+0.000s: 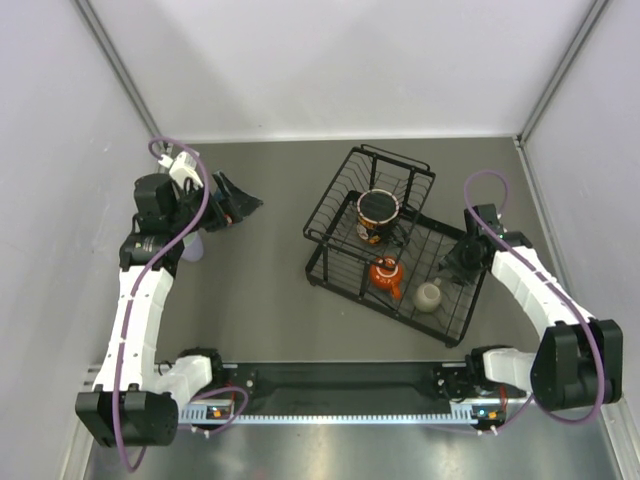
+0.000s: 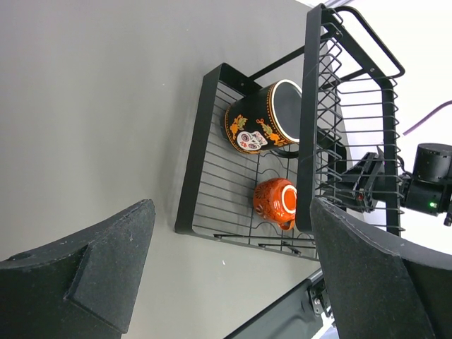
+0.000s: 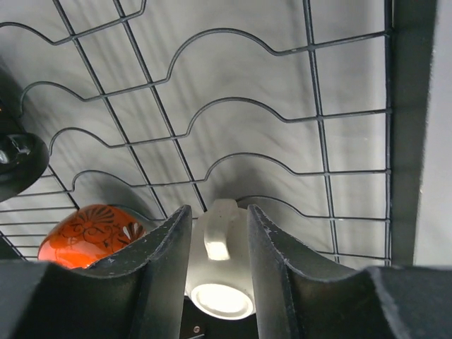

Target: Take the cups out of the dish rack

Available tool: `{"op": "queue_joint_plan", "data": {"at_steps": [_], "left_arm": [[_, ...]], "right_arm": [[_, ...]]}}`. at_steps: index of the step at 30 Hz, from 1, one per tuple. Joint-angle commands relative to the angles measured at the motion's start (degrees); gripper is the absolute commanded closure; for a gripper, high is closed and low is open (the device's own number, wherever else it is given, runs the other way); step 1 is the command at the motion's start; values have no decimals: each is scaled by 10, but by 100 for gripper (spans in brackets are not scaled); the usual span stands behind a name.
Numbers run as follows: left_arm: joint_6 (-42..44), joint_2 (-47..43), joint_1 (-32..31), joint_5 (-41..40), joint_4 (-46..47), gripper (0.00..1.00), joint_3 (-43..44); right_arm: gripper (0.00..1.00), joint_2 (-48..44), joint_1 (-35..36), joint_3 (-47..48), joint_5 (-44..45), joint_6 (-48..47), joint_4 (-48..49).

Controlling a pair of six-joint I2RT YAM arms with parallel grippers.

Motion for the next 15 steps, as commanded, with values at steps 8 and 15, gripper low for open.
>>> {"op": "queue_joint_plan", "data": {"at_steps": [8,15], "left_arm": [[5,-4,-4,4,33,4,-6],[2,-8,-4,5,39,4,-15]], "right_arm": [[61,2,-2,-17,-7,-3,44],[60,2,19,-23,-5,5,44]]}}
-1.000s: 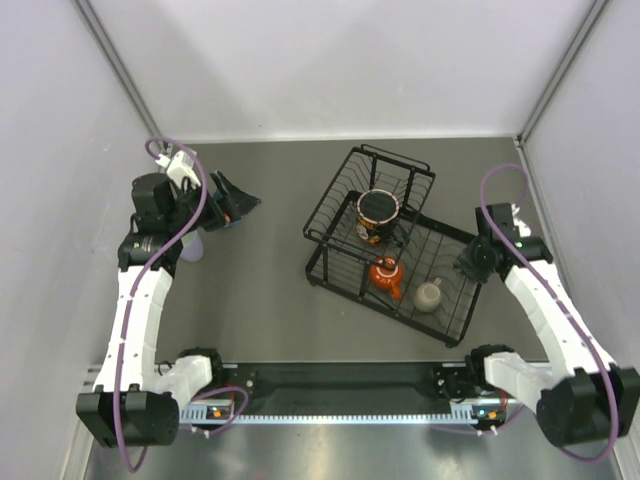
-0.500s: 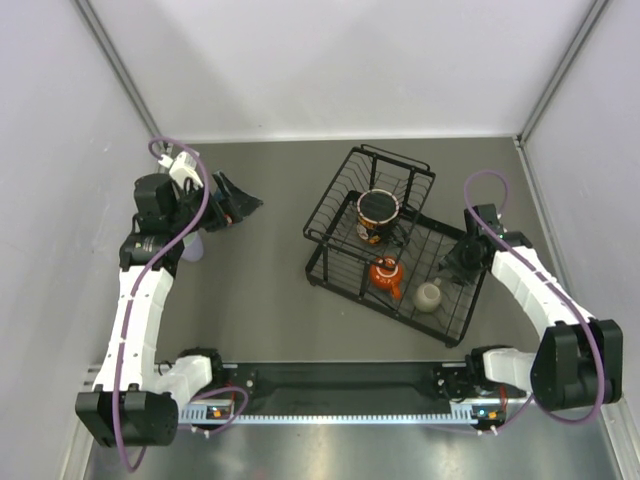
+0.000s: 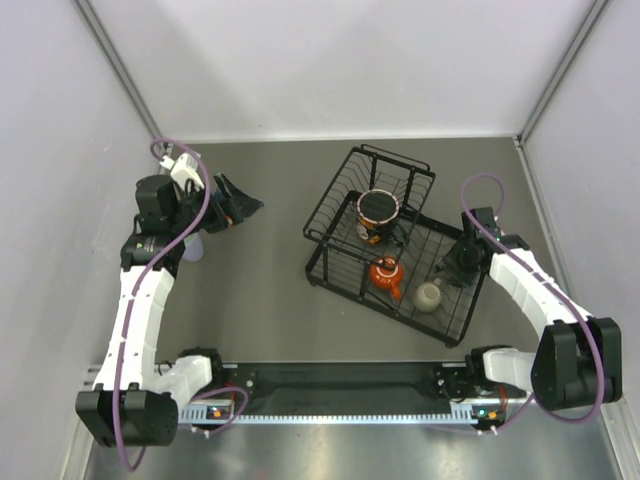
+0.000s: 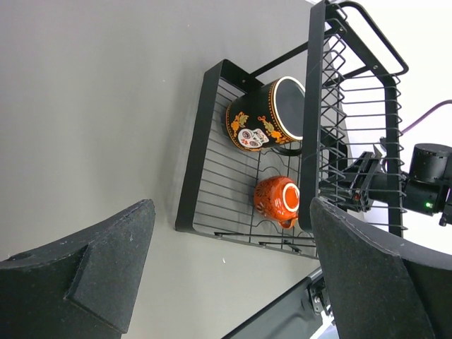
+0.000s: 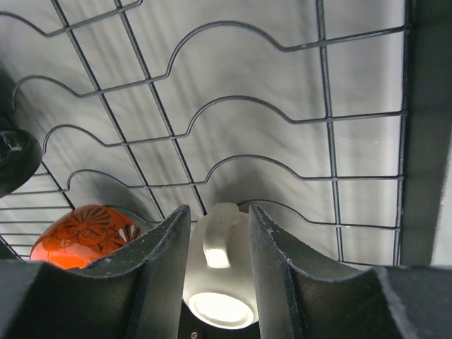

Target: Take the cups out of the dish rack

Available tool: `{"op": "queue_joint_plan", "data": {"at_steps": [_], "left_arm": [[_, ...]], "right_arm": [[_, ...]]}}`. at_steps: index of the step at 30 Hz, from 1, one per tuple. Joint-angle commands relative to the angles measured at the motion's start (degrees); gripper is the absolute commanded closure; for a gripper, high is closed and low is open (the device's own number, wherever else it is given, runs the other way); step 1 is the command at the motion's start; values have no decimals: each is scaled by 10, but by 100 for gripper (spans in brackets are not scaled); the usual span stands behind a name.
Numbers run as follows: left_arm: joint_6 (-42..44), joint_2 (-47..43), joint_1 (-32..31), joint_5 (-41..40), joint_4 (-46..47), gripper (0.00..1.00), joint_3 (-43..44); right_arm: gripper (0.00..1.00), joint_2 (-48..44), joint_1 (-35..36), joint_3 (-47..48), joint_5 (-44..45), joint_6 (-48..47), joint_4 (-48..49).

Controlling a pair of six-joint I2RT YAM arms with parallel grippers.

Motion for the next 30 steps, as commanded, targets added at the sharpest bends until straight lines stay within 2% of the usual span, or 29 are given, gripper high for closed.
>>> {"op": "queue_joint_plan", "data": {"at_steps": [1,15,18,21,24,26,30], "left_arm": [[2,-8,-2,5,39,4,-9],[1,-9,-2,9,41,4,-18],[0,-12,-2,10,41,4,-18],[0,-14,-2,10,41,4,-17],[-2,-11,-3,9,42,4,-18],[-4,-12,-3,10,42,4,-19],[-1,-17,-2,14,43,4,-19]], "right_arm": [[60,-2,14,-3,3,5,19],[61,-2,43,-18,23,6,23],[68,-1,45,-20,24,5,27],[79,-1,44,-20,29,1,28],[94,-2,44,-18,30,-5,27],[100,-3,44,-14,28,-11,27],[100,-3,44,-14,36,-19,25]]}}
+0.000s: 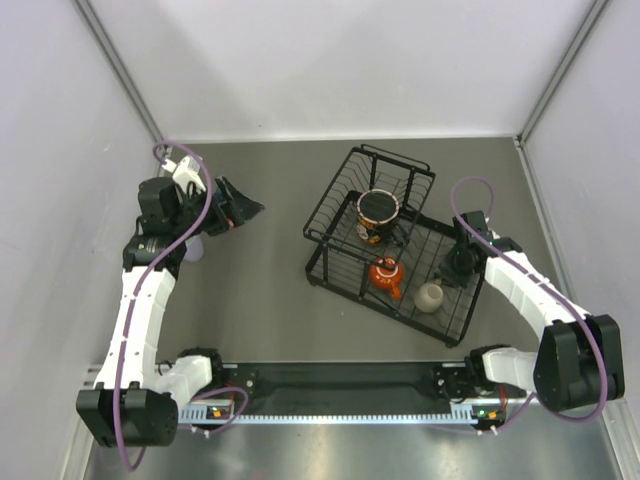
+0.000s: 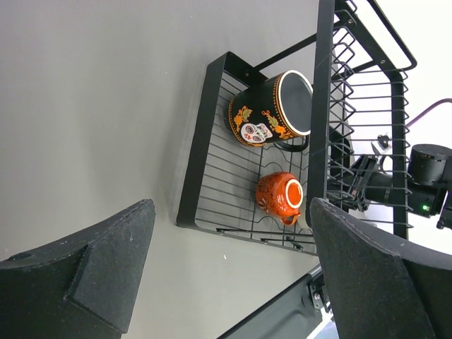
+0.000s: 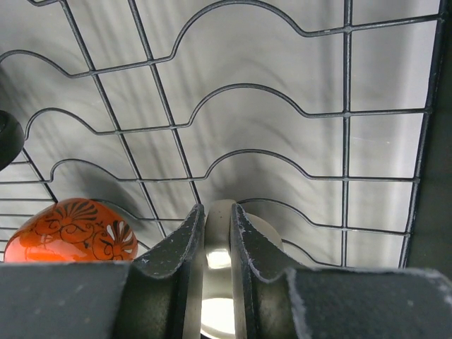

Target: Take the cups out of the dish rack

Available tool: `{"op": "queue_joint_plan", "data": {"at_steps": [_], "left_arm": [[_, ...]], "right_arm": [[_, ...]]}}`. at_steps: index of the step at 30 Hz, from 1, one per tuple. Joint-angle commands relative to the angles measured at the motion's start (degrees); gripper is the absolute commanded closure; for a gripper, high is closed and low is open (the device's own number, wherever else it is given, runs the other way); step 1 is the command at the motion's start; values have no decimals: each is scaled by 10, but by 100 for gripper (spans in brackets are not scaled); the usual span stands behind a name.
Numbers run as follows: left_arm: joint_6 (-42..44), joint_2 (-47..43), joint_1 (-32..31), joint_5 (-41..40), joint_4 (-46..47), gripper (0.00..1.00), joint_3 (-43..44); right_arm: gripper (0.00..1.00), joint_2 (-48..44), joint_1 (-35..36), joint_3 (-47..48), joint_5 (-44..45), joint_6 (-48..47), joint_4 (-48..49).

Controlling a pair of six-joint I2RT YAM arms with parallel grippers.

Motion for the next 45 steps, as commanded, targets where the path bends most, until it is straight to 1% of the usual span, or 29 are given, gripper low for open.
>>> {"op": "queue_joint_plan", "data": {"at_steps": [1,3,6,8,13,18,19,21,24,29,35,36,37,43,44,45], "left_arm": [[-1,-18,-2,8,40,4,-4],[-6,-13,-2,7,47,4,-9],[-19,9,-2,28,60,4,-9],[-23,16,-2,41,62,5,-3],[-40,-4,-3,32,71,5,-2],[-51,-5,-3,70,71,7,19],[-49,-6,-3,69,68,8,23],[-42,-10,-4,65,61,8,33],[-46,-12,-5,60,59,7,44],[-55,-10,-9,81,64,9,62],[-66,-12,-12,95,64,10,100],[-68,-13,-26,97,66,10,104],[-74,-14,-28,98,69,10,107],[-110,-12,-44,131,113,12,135],[-114,-11,-52,136,121,12,139],[-117,-9,-55,141,128,12,145]], "right_arm": [[100,-5,6,9,21,-15,5],[100,-5,6,14,23,-19,4],[100,-12,4,31,47,-29,6],[100,-15,-3,36,46,-40,19],[100,-27,-15,37,-8,-57,48],[100,-46,-24,38,-28,-69,68],[100,-47,-30,39,-47,-71,71],[100,-50,-33,43,-57,-76,75],[100,-56,-38,58,-67,-74,73],[100,-71,-55,74,-82,-76,67],[100,-114,-81,87,-94,-77,53],[100,-119,-88,88,-96,-76,50],[100,-124,-91,89,-99,-74,46],[100,-167,-107,115,-103,-67,27],[100,-172,-126,123,-104,-67,23],[100,-180,-131,140,-104,-66,12]]}}
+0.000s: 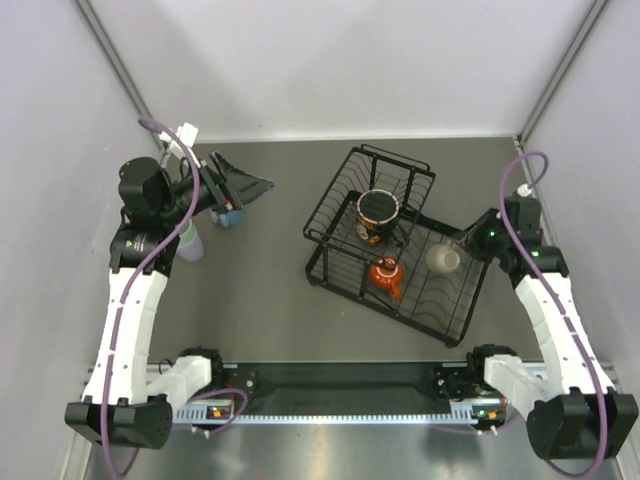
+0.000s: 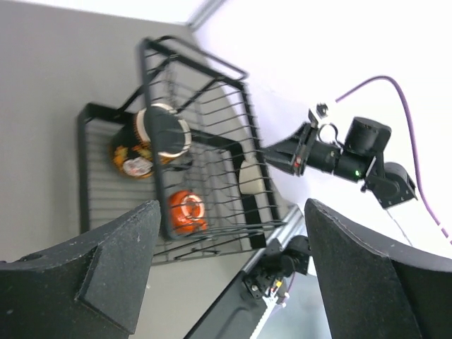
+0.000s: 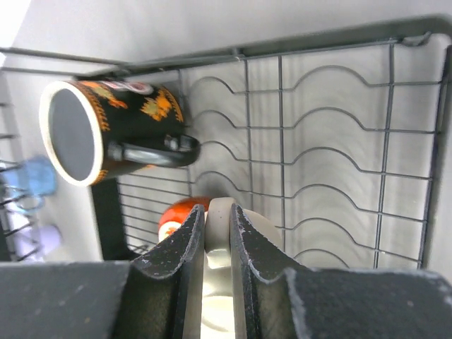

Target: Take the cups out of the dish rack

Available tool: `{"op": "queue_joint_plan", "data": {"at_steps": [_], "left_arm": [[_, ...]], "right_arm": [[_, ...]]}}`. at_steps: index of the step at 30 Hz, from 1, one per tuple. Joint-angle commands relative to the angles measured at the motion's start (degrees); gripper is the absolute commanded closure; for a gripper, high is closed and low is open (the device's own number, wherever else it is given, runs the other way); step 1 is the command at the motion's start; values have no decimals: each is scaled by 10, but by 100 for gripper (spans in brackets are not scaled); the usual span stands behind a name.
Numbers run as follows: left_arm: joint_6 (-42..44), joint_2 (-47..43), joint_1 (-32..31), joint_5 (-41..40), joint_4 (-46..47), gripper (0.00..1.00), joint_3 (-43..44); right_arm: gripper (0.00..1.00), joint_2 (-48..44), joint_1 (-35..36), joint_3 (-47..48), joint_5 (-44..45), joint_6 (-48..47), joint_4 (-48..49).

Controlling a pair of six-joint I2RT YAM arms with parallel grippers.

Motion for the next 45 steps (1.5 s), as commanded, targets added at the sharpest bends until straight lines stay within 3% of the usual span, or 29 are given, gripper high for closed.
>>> {"op": "queue_joint_plan", "data": {"at_steps": [1,9,16,26,34,38,45], "left_arm": [[-28,-6,-16,36,70,12,33],[-54,13,-51,54,115,14,43],[-119,49,-77,92,217,15,44],[-138,83,-112,93,261,16,52],[-188,129,-144,112,349,21,58],[-195,154,-183,109,369,21,70],[-211,207,-266,94,418,26,87]], "right_arm": [[100,-35,-25,72,-7,5,-9],[100,-74,-26,134,-1,33,-32],[100,-105,-26,163,-20,82,-3],[100,-122,-26,198,-55,128,29],[100,-122,-26,154,-156,222,183],[100,-119,-24,111,-195,260,310],[100,-101,-10,57,-233,305,414]]}}
